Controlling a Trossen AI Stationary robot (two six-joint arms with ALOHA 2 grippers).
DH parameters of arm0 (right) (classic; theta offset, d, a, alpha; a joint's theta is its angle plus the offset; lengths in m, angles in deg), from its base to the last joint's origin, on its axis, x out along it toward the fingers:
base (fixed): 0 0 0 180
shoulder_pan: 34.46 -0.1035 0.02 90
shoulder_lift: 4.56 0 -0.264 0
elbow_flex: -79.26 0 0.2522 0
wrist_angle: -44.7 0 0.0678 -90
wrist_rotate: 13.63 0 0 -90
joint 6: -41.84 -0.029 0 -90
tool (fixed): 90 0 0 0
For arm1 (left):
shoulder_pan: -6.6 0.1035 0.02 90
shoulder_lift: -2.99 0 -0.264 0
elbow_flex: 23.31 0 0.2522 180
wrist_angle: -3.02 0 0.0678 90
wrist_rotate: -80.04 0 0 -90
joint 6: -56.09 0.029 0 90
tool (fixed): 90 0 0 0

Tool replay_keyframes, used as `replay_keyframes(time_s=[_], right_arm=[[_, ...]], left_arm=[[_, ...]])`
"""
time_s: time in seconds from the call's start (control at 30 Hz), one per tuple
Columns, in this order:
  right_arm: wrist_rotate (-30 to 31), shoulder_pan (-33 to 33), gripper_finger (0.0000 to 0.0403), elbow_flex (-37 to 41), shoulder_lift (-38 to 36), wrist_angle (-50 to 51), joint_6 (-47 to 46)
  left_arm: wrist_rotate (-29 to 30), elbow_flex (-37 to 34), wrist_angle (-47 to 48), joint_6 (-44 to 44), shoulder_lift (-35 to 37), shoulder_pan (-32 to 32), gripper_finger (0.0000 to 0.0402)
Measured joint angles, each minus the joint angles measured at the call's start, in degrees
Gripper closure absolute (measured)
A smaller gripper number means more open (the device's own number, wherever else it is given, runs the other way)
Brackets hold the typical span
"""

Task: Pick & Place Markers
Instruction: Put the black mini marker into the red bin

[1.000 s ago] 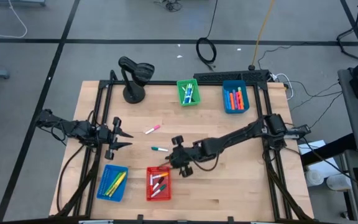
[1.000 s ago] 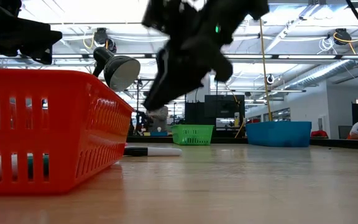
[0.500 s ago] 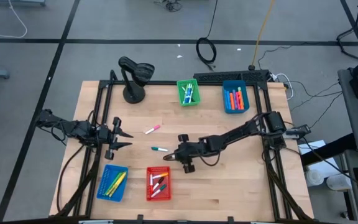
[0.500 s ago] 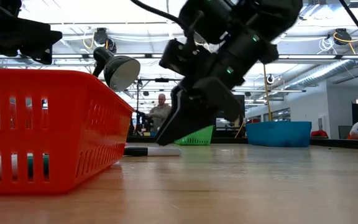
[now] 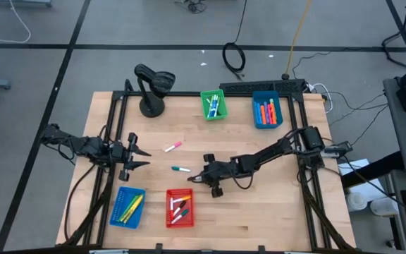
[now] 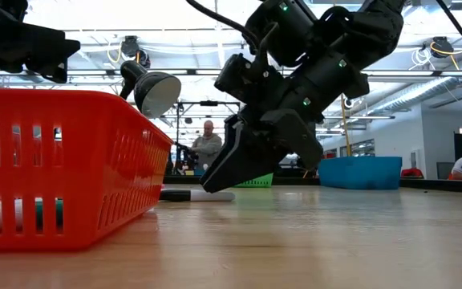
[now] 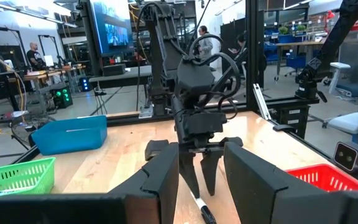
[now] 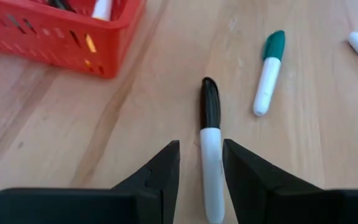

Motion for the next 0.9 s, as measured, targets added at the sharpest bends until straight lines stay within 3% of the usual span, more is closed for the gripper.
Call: replay_keyframes(time_s=[0.27,0.63,0.9], right_arm=[[-1.31,0.07,0.0285,-0.21,0.02,-1.61,-1.94],[-1.24,0.61,0.0217,-1.70,0.02,-1.03,-1.90],[-1.80,1.59,0.0216,-1.92,3.52,0.09,-2.19]], left_arm=[[0.00,0.00,0.00,0.00,0.01,0.00,0.0268],[0.00,0.00,0.00,-0.01,-0.01,0.01,0.0268],[0.01,0.00,0.00,0.00,0.00,0.02,0.0268]])
